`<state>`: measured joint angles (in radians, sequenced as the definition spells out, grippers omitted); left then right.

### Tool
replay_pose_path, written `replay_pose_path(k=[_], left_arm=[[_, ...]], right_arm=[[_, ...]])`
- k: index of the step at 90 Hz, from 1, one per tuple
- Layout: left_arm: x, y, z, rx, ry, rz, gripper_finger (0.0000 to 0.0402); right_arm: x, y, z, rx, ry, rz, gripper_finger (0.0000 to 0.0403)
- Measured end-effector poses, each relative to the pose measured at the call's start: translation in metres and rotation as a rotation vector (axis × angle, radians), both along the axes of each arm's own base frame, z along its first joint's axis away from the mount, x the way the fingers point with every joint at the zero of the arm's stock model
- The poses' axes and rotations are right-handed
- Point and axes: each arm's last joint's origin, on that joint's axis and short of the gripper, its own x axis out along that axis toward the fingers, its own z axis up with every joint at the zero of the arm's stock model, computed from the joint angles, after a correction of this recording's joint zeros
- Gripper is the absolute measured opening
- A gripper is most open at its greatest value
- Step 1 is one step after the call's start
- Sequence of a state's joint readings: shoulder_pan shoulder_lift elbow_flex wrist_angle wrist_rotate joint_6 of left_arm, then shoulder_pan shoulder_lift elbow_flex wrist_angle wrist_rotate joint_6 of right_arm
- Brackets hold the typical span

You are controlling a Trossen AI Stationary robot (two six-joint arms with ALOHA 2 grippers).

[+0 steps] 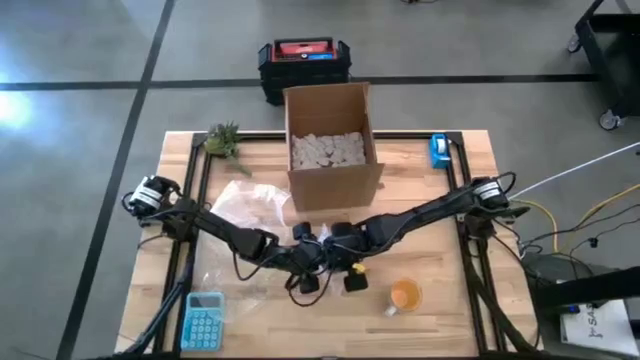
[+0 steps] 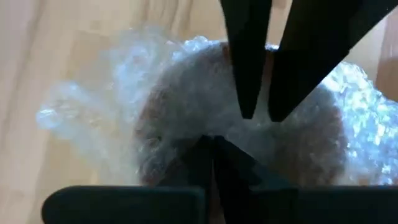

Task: Wrap mug
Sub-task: Wrap the orange mug with bubble wrap

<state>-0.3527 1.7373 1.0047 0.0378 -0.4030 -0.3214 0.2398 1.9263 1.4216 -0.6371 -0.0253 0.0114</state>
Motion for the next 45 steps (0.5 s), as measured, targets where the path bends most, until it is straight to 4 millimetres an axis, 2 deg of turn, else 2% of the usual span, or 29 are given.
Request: replay_pose_path(k=[12,20,33,40,45], left_arm=[[0.001,-0.001,0.001,0.008,-0.012,-0.015,0.0036],[0.001,-0.001,0.001,0.007,-0.016,-0.016,0.0036],[0.001,-0.001,0.002,-0.005,-0.017,-0.030,0.0036],[0.001,-0.002,0.002,-0.004,-0.020,-0.031,0.0036],[0.002,-0.002,0.002,-0.005,-0.022,-0.033,0.0036]], right_arm=[[0.006,-0.006,-0.004,-0.067,-0.041,-0.005,0.0002],[0.003,-0.008,0.004,-0.070,-0.046,-0.005,0.0002],[-0.007,-0.006,0.028,-0.063,-0.038,-0.004,0.0002],[-0.009,-0.001,0.051,0.031,-0.102,0.013,0.0002],[-0.010,0.002,0.057,0.079,-0.120,0.028,0.0002]])
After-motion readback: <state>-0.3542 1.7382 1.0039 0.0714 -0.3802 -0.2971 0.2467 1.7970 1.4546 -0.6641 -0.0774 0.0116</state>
